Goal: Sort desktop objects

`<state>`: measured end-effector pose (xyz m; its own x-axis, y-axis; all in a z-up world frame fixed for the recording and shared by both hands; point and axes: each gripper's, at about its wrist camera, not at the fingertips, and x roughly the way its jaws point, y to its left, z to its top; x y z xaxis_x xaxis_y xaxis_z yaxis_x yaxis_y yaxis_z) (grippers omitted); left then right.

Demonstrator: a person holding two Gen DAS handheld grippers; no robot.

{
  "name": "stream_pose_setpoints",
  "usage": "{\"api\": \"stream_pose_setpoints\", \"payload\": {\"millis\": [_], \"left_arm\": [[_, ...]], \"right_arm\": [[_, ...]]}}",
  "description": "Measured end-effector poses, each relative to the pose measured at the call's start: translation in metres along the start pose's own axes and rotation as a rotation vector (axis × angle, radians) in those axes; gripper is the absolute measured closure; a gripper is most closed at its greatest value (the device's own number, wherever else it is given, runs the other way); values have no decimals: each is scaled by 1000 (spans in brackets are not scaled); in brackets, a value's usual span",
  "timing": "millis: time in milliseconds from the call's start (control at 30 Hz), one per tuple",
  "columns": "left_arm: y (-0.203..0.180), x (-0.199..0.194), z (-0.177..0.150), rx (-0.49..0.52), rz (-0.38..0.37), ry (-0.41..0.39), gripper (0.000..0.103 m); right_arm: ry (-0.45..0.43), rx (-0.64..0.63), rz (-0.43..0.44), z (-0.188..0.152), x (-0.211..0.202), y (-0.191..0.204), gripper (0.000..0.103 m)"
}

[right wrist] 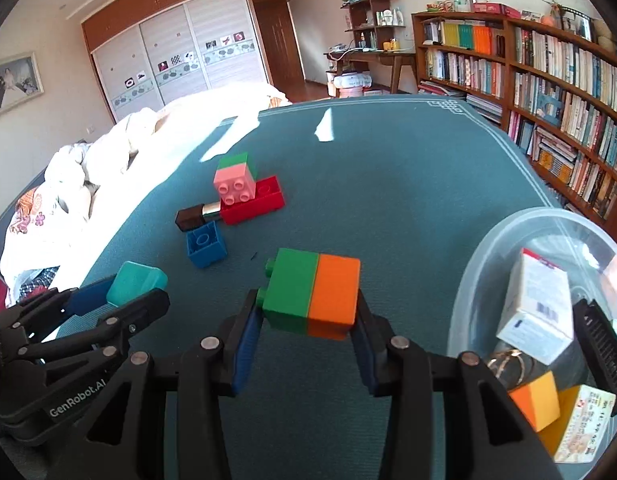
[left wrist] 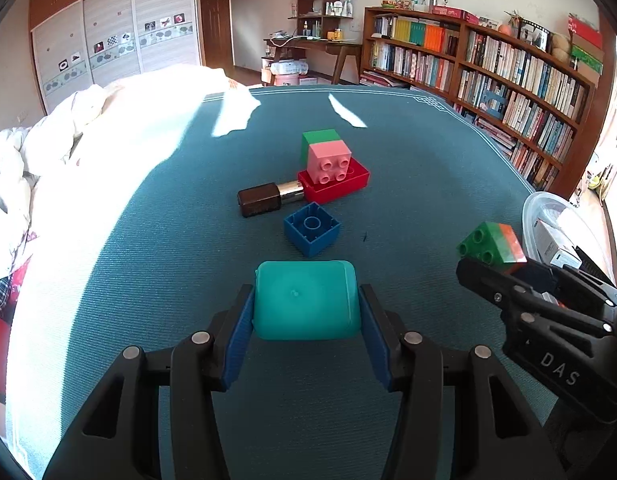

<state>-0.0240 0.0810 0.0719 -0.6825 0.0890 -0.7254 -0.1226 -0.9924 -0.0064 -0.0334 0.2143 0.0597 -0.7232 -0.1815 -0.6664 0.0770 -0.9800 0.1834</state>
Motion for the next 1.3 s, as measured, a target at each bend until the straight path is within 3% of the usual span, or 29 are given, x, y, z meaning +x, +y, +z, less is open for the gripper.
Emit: {"api": "stream_pose_setpoints", "payload": {"millis": [233,433,867,933,1000,1067,1133,1300], "left_arm": [[-51,-7,9,109,-86,-30,49],[-97,-17,19,204,-184,-59,49],[-180,-12,46,275,-522,-32,49],[-191,-7,49,274,-576,-10,49],[-202,0,50,273,-603,30,49],[-209,4,49,266,-618,50,49],[-212,5,47,260,-622,46,46],[-211,1,45,251,-619,14,25]], "right_arm": [[-110,114,-140,12,-51,-55,57],[-136,219,-251,11,-71,-114,57],[-153,336,-366,3,-90,-174,54],[-151,356,-379,0,-92,-179,50],[-153,377,-390,-3,-93,-184,37],[-158,391,-406,-6,-95,-188,35],[-158,403,-414,-10,-96,-192,35],[-160,434,-424,-15,-97,-197,35]]}}
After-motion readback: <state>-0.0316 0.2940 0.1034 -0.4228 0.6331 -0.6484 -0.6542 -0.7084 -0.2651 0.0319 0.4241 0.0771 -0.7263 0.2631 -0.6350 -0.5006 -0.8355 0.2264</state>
